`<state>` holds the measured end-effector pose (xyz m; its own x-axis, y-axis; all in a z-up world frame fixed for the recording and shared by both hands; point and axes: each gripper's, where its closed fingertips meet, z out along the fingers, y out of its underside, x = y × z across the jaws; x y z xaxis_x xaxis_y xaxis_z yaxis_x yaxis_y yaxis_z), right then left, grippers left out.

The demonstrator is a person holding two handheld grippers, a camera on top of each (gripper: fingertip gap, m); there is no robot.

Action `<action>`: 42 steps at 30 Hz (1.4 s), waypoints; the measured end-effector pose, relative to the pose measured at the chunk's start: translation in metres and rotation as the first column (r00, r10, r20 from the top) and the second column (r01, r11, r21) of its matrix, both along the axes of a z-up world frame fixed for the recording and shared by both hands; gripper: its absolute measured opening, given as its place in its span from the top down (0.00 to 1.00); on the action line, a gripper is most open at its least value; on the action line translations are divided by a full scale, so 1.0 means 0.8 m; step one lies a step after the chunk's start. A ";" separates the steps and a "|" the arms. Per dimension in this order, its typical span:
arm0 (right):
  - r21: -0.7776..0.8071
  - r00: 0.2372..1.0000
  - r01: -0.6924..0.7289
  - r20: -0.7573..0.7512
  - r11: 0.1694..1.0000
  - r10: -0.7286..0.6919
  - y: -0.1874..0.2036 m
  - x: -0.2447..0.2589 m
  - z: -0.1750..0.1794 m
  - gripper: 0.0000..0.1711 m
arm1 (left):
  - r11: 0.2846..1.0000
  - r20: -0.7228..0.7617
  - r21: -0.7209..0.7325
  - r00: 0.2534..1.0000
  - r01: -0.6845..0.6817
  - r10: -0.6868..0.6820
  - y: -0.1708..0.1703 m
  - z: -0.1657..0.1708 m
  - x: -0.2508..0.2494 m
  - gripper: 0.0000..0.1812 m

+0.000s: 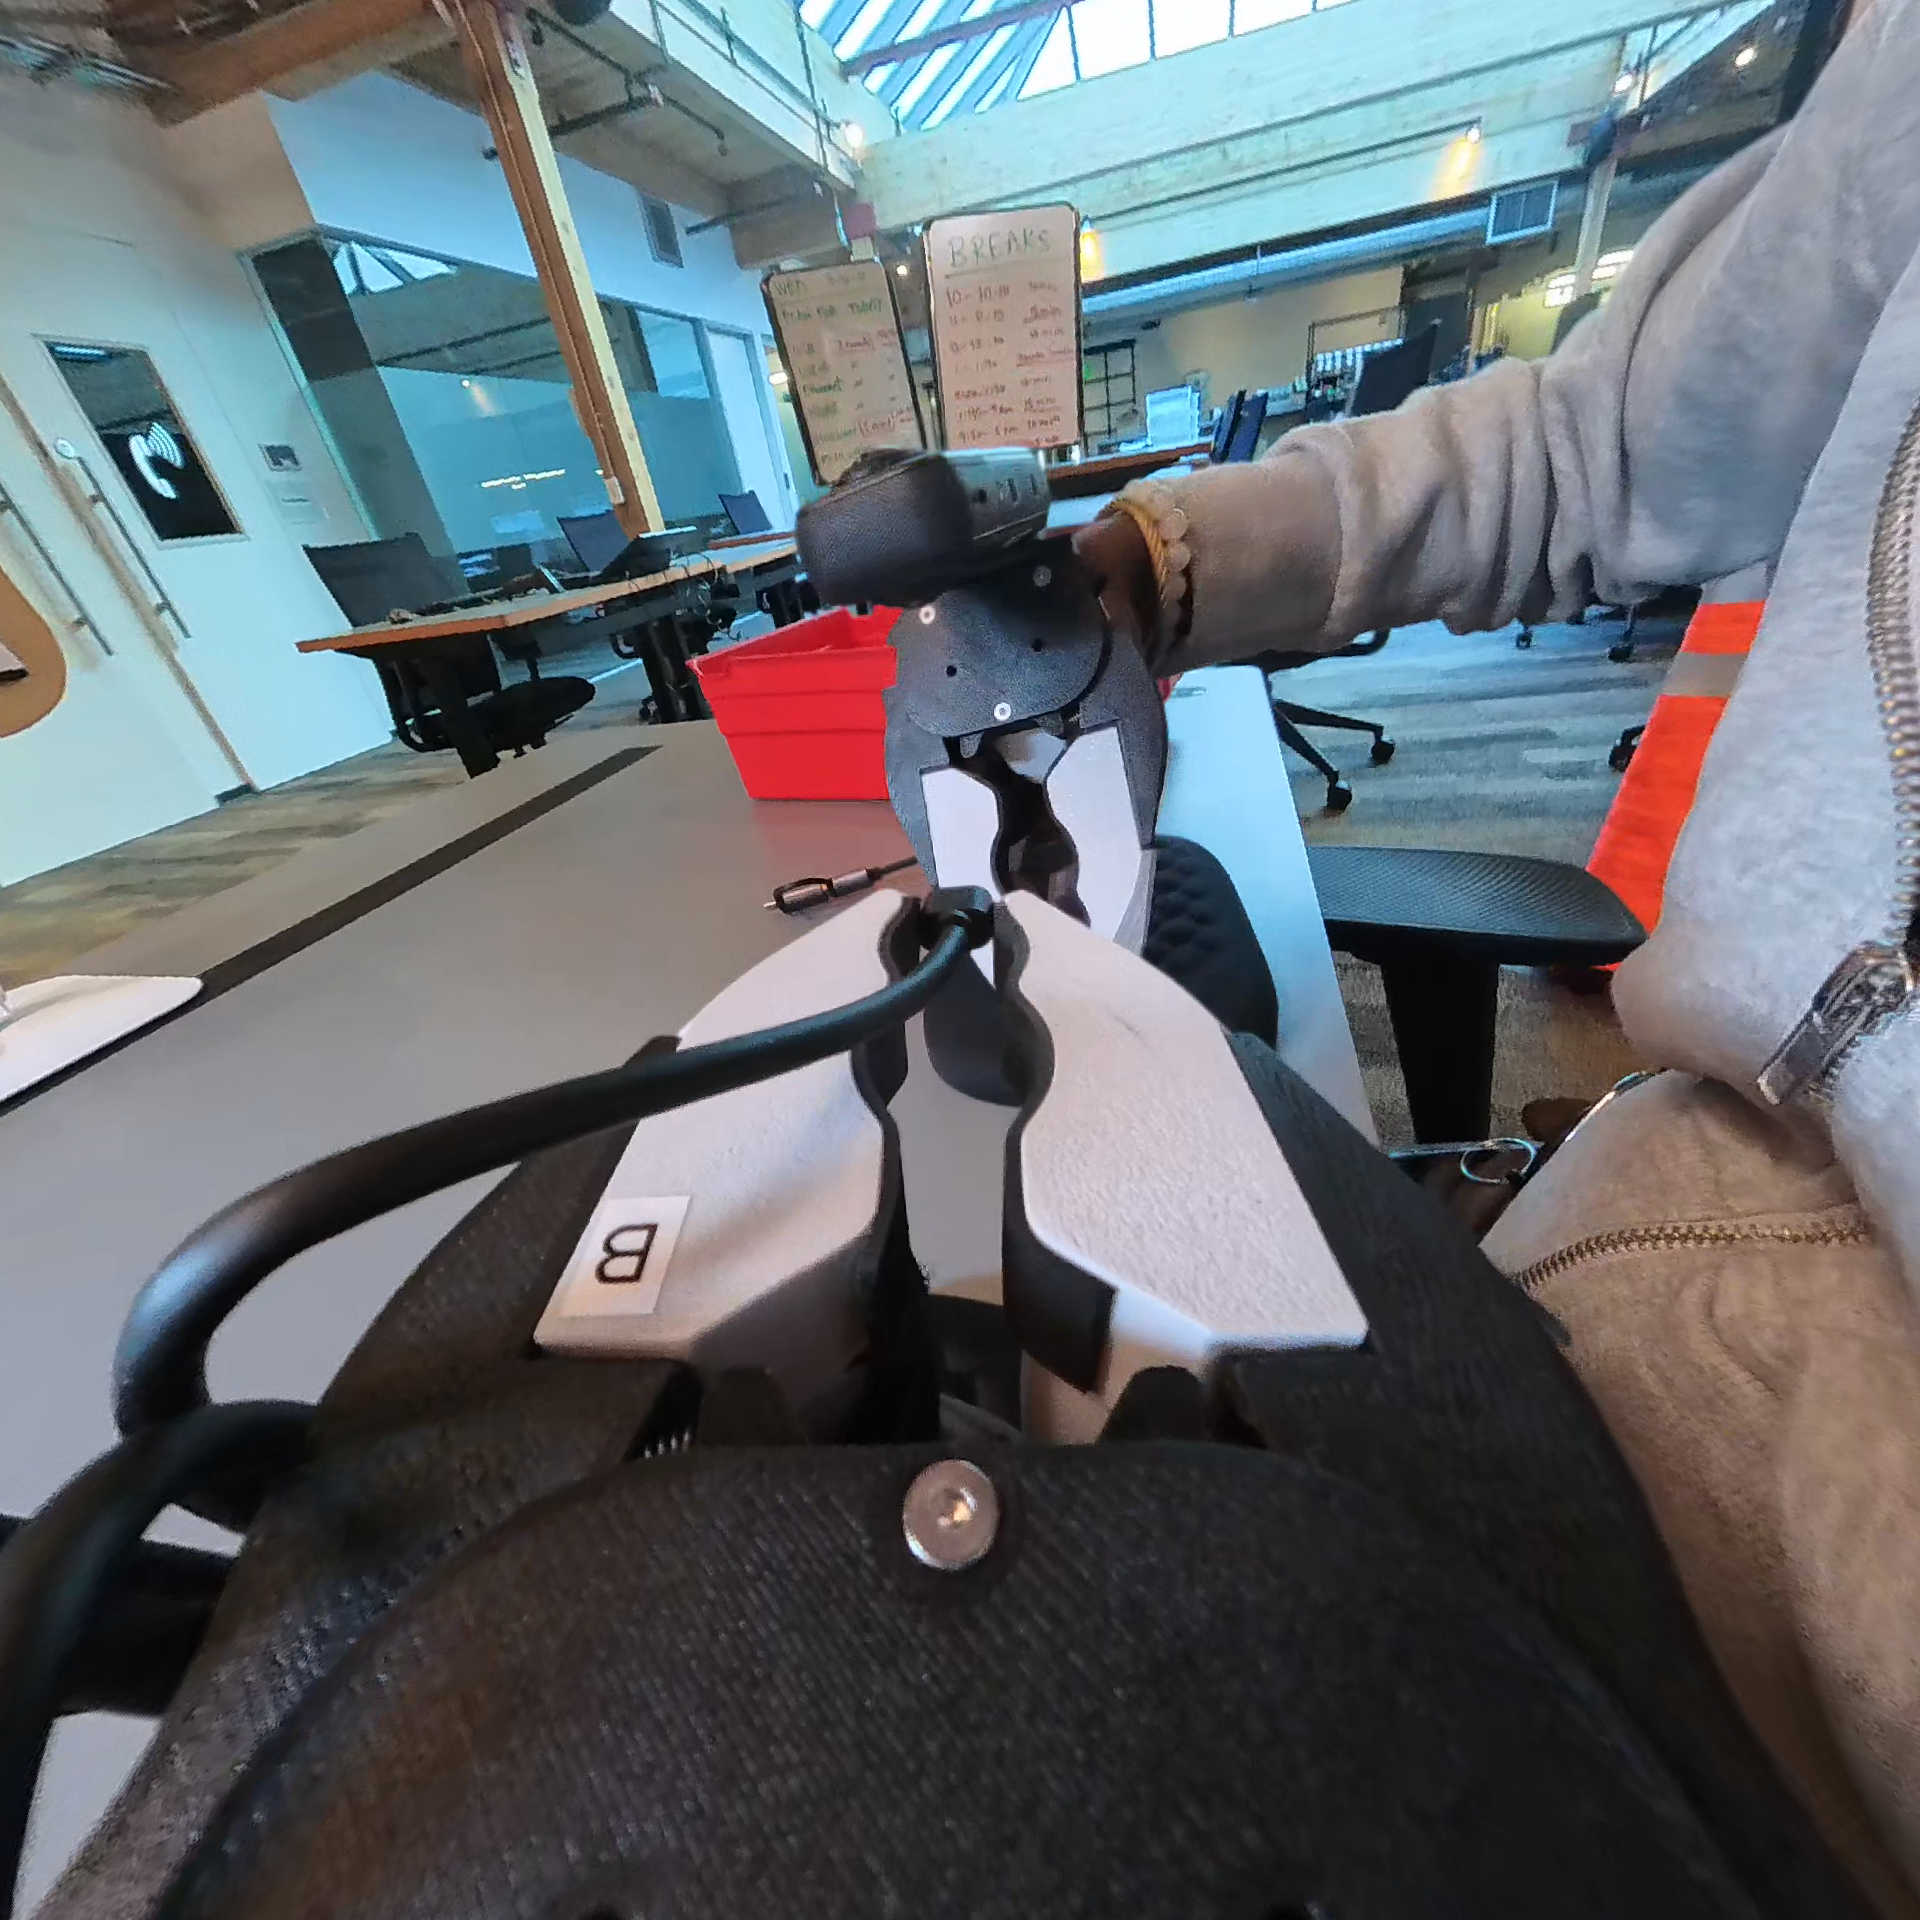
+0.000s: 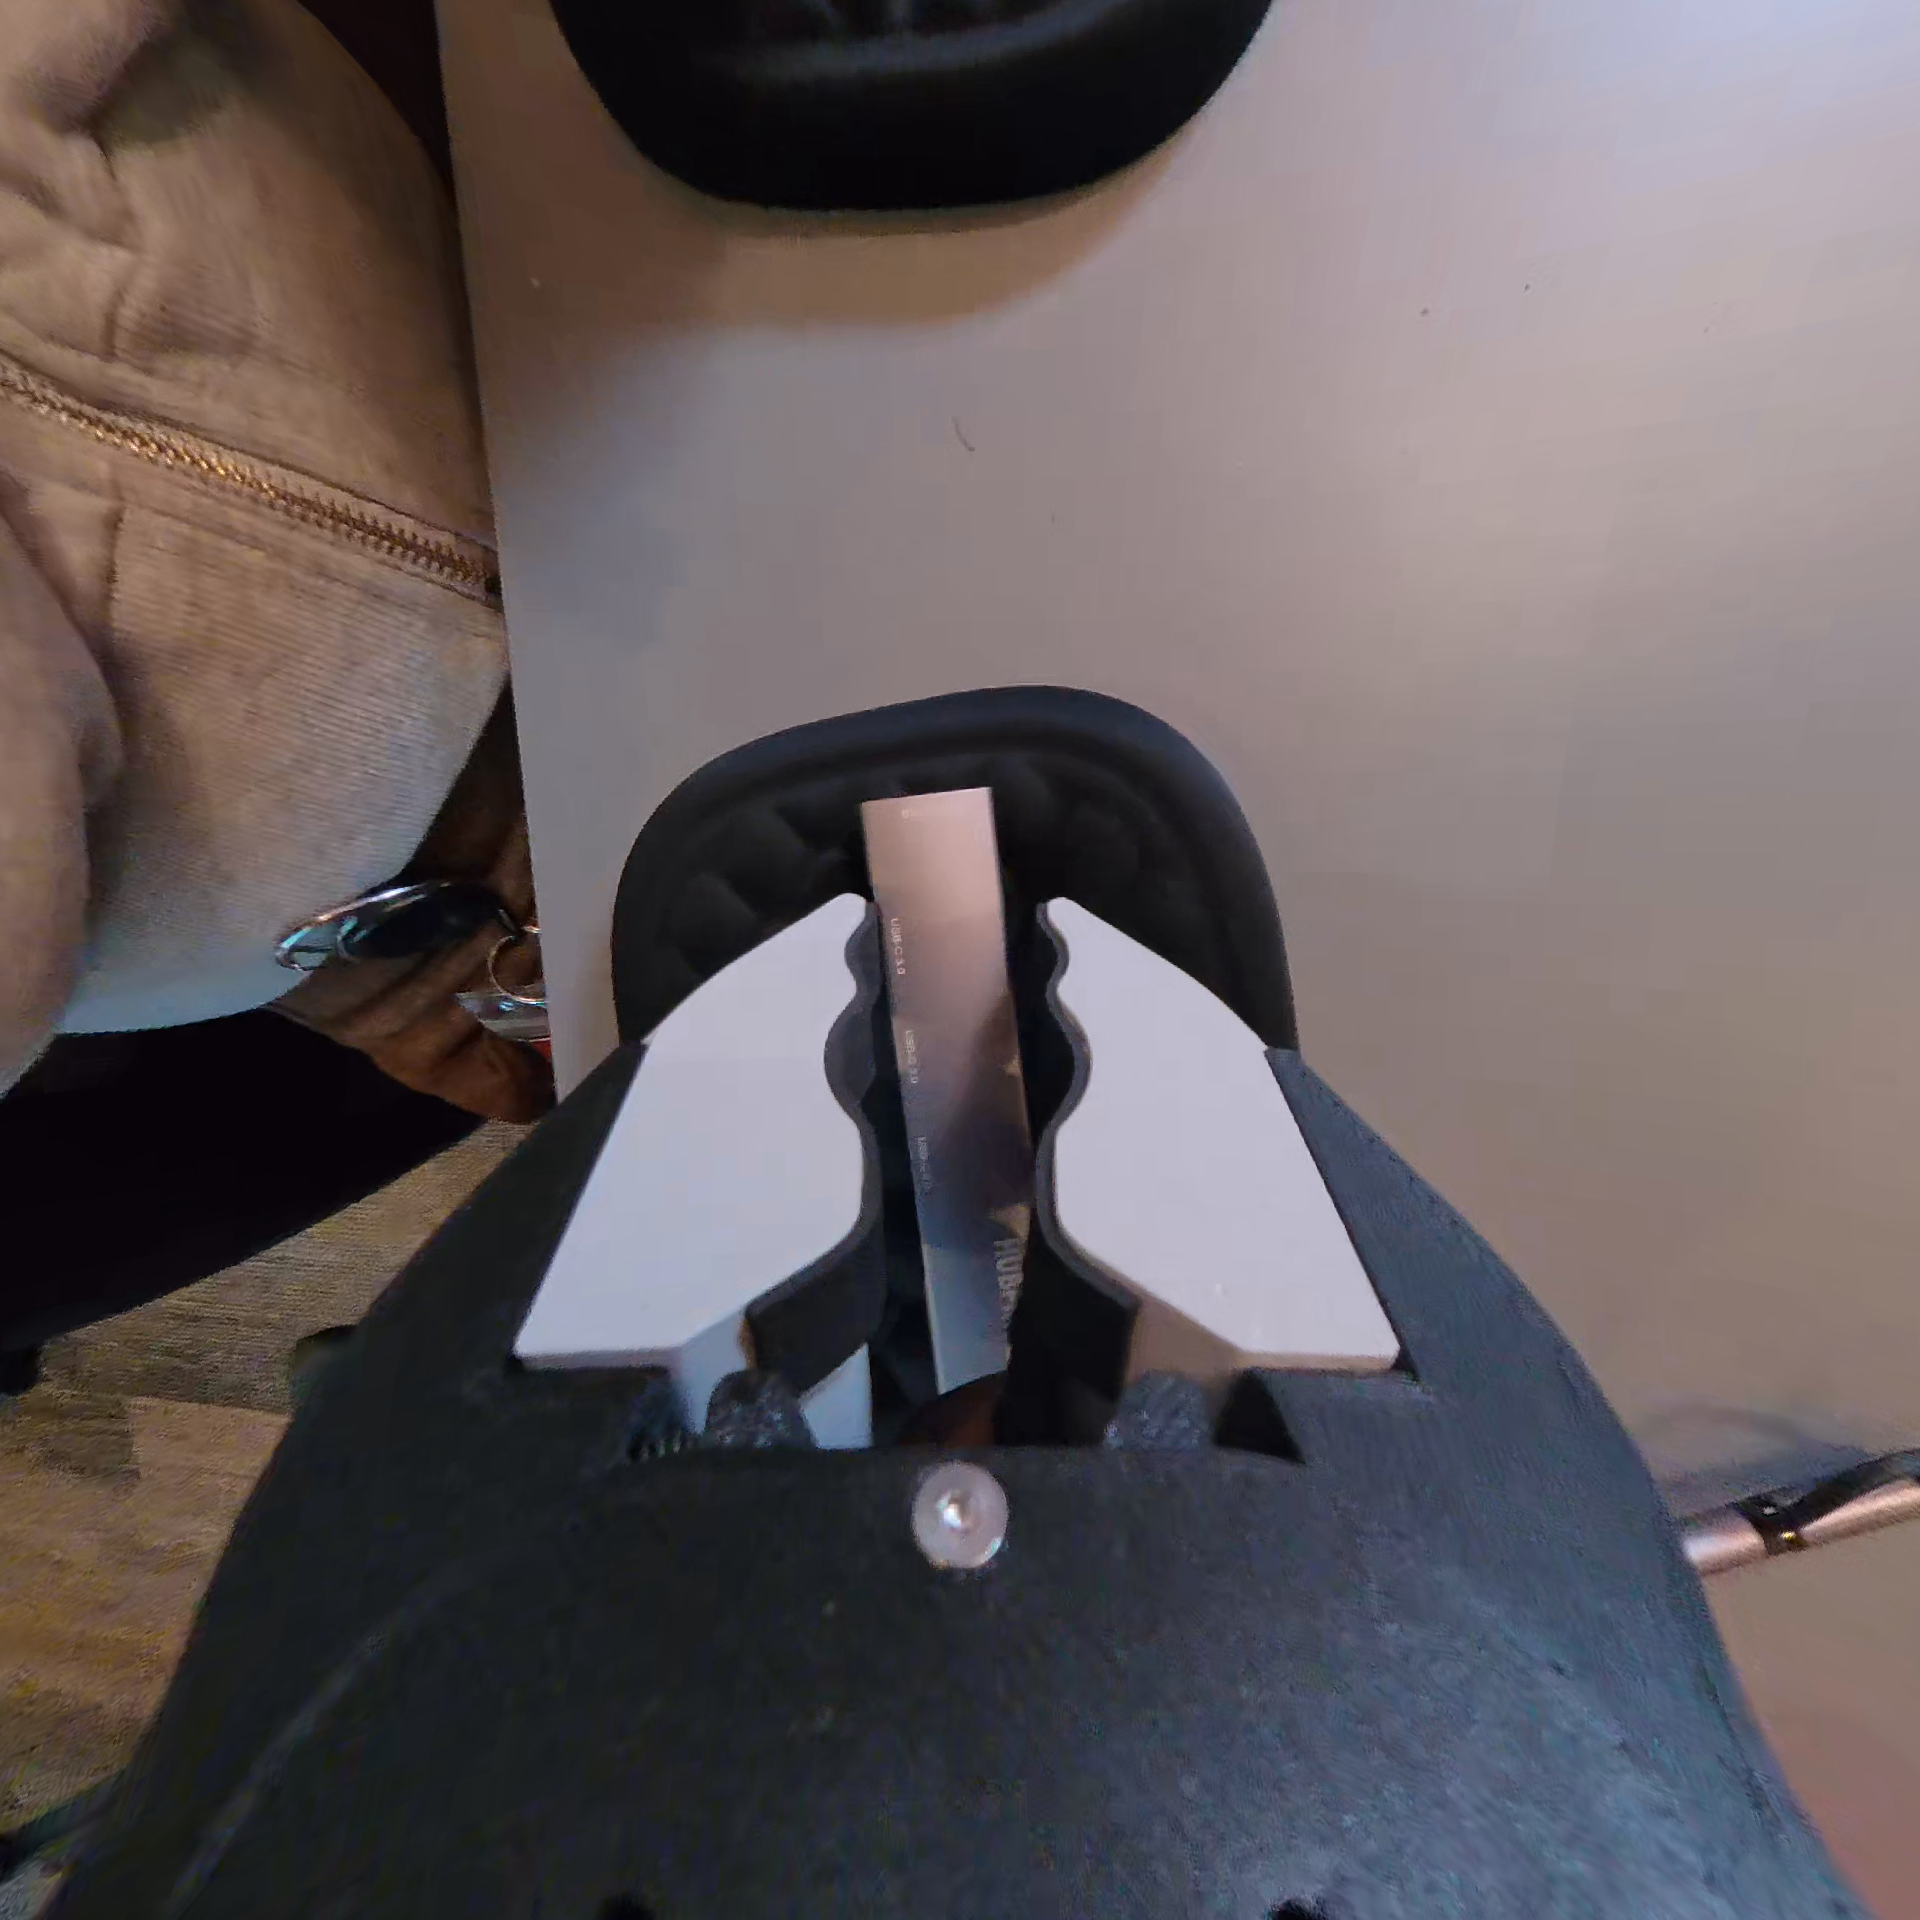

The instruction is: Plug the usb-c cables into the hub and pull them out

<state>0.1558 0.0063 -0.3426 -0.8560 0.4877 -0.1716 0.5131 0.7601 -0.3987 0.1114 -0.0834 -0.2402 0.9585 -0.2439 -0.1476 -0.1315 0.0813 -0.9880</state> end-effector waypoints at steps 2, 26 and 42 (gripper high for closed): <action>0.040 0.999 -0.017 -0.050 0.999 0.019 0.000 -0.001 -0.002 0.85 | 1.000 -0.006 -0.014 1.000 -0.003 0.003 0.002 -0.003 0.001 0.92; -0.219 0.873 -0.035 -0.482 0.975 -0.077 -0.068 -0.042 0.062 0.87 | 0.974 -0.061 -0.218 0.995 0.063 -0.078 0.027 -0.031 0.021 0.92; -0.168 0.806 -0.124 -0.592 0.978 0.000 -0.084 -0.036 0.069 0.87 | 0.969 -0.054 -0.210 0.988 0.129 -0.143 0.020 -0.028 0.028 0.92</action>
<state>0.1267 -0.0606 -0.2873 -0.8496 0.4409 0.2895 0.0888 0.6606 -0.7455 0.1342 -0.0675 -0.2629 0.9034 -0.4035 -0.1449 -0.2009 -0.1000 -0.9745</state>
